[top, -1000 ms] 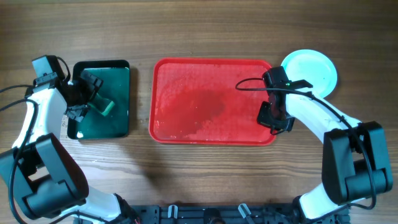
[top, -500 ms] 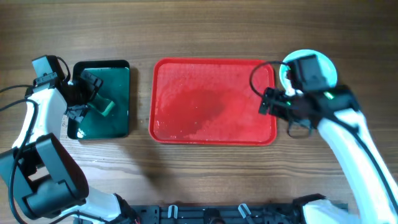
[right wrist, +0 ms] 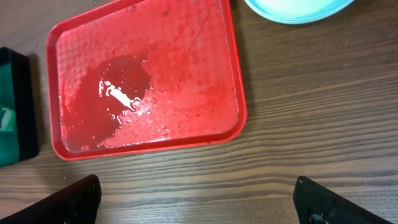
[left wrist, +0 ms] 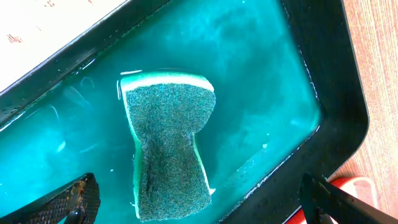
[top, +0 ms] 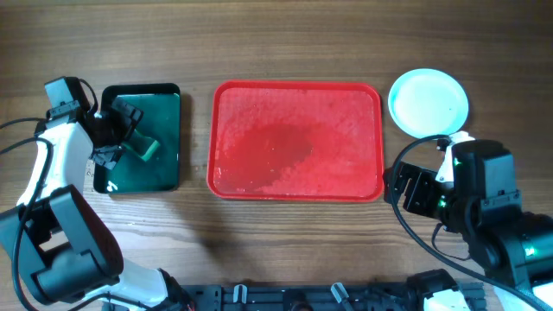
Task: Clean dirty plates on tray and stack at the side
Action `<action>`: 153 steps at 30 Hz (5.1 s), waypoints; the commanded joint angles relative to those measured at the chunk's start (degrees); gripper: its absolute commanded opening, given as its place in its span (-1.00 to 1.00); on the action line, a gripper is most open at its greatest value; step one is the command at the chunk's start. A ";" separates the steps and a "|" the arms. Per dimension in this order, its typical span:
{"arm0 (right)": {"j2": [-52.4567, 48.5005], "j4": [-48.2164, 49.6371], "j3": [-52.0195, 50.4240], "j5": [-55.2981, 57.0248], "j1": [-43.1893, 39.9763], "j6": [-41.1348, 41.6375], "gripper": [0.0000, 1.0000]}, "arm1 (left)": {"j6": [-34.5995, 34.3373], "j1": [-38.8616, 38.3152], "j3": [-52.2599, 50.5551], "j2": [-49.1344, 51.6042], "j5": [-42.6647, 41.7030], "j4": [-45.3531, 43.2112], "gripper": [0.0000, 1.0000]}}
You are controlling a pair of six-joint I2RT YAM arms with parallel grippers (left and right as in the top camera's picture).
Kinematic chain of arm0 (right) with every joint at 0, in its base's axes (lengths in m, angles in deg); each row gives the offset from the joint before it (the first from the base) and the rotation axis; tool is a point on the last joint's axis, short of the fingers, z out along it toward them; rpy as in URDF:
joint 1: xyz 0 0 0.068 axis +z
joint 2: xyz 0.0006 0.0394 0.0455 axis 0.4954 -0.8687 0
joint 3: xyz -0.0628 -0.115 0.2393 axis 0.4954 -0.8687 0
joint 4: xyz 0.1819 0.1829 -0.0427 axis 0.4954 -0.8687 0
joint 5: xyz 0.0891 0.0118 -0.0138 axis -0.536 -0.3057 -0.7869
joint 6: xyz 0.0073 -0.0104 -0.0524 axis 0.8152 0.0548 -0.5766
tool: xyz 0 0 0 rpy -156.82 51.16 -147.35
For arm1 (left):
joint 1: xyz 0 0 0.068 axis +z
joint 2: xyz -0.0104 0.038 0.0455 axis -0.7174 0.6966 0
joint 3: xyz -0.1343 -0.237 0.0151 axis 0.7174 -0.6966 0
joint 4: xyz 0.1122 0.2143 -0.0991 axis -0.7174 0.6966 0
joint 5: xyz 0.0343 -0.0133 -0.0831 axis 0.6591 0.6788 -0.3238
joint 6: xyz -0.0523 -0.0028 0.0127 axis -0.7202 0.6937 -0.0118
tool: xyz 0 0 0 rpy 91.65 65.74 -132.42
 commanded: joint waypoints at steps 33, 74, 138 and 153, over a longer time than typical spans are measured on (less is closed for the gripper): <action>49.03 72.22 -63.47 -9.18 -16.39 -21.16 0.99 | 0.11 0.22 -0.09 0.44 -0.26 -0.20 1.00; 49.00 72.24 -63.47 -9.20 -16.37 -21.20 0.99 | 25.90 -21.99 -43.01 -73.79 0.42 -25.16 1.00; 48.94 72.22 -63.47 -9.20 -16.39 -21.20 0.99 | 37.66 -21.90 -64.17 -98.68 11.13 -31.23 1.00; 48.94 72.24 -63.47 -9.20 -16.39 -21.20 0.99 | 37.66 -21.90 -64.17 -98.68 11.13 -31.23 1.00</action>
